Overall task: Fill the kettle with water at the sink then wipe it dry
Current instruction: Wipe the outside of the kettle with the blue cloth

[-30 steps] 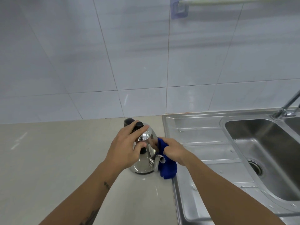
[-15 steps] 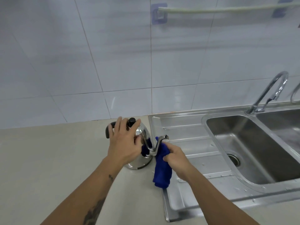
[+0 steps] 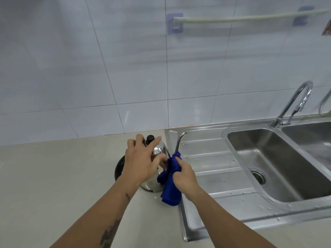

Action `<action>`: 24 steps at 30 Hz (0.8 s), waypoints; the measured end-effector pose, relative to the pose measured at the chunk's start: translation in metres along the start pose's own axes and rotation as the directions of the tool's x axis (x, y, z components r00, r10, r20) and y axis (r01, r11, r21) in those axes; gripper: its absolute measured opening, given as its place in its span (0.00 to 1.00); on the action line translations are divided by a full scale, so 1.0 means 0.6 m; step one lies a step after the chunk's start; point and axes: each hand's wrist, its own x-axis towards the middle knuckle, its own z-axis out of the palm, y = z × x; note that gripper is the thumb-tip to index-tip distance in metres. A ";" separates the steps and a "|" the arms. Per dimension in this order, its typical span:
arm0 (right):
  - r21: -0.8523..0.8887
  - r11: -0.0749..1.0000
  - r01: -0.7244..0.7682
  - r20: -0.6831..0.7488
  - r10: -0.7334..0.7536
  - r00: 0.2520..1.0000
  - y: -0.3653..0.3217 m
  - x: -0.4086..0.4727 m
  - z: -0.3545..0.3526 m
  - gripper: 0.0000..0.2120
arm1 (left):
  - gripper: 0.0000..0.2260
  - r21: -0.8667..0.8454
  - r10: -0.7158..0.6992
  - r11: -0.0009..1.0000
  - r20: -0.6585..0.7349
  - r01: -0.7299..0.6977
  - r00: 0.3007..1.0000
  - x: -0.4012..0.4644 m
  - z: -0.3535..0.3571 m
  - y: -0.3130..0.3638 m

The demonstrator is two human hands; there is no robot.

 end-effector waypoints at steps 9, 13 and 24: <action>-0.174 0.936 0.305 -0.064 -0.320 0.945 -0.044 -0.016 0.001 0.33 | 0.26 -0.226 0.151 0.965 0.050 -0.136 0.987 -0.008 -0.013 -0.051; -0.210 0.948 0.238 -0.005 -0.244 0.970 -0.026 -0.014 0.010 0.34 | 0.26 -0.212 0.061 0.976 0.020 -0.056 0.998 -0.011 -0.009 -0.046; -0.365 0.867 0.339 0.008 -0.361 0.933 -0.046 0.004 0.027 0.43 | 0.23 -0.341 0.033 0.938 -0.100 -0.066 0.994 -0.034 -0.001 -0.045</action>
